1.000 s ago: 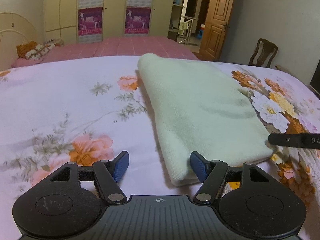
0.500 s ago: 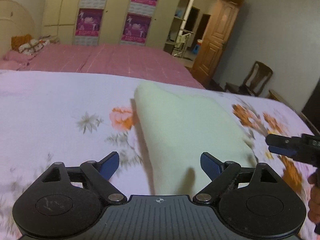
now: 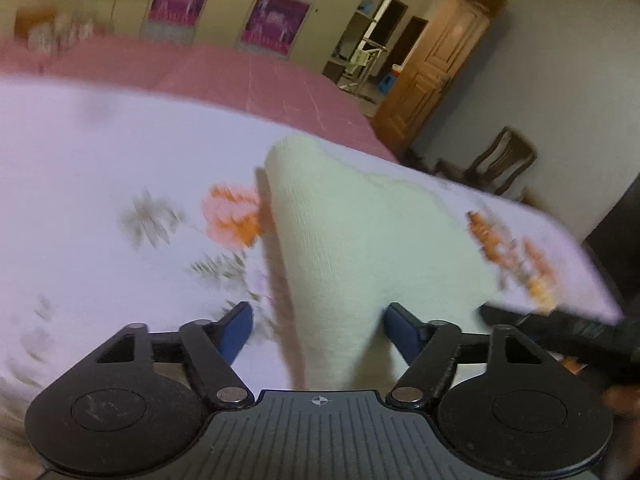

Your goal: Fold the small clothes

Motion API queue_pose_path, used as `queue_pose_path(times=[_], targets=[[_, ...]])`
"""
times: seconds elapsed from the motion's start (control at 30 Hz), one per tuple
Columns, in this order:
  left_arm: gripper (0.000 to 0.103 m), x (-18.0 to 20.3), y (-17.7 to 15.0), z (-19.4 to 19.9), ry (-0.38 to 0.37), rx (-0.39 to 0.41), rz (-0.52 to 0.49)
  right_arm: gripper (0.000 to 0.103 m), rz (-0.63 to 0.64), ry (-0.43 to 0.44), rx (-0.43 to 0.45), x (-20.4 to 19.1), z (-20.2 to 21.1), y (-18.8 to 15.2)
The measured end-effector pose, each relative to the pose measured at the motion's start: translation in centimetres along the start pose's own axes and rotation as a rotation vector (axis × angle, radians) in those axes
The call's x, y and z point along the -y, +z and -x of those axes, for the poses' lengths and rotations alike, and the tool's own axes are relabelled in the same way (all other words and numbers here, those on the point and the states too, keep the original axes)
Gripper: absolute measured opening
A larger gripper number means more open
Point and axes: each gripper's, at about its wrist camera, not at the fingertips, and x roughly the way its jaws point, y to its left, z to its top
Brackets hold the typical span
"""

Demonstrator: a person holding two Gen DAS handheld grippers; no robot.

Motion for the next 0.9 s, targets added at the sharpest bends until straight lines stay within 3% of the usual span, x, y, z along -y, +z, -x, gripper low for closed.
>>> queue_pose_path(times=[0.17, 0.27, 0.4, 0.5, 0.67, 0.9], targets=[[0.071, -1.4, 0.5, -1.9, -0.135, -0.048, 0.122, 0.055, -0.07, 0.101, -0.035, 2.0, -0.8, 0.5], [0.071, -0.9, 1.0, -3.1, -0.149, -0.068, 0.12, 0.048, -0.026, 0.108, -0.07, 1.2, -1.6, 1.2], [0.049, 1.4, 1.2, -3.9, -0.069, -0.068, 0.005, 0.039, 0.025, 0.082, -0.076, -0.4, -2.1, 1.2], [0.04, 3.5, 1.1, -3.3, -0.006, -0.036, -0.094, 0.029, 0.109, 0.016, -0.039, -2.3, -1.6, 0.9], [0.035, 6.7, 1.3, -1.7, 0.072, 0.014, -0.232, 0.027, 0.273, -0.093, 0.037, -6.5, -0.1, -0.1], [0.035, 6.3, 2.1, 3.9, 0.124, 0.081, -0.272, 0.027, 0.323, -0.035, 0.074, -10.6, 1.7, -0.3]])
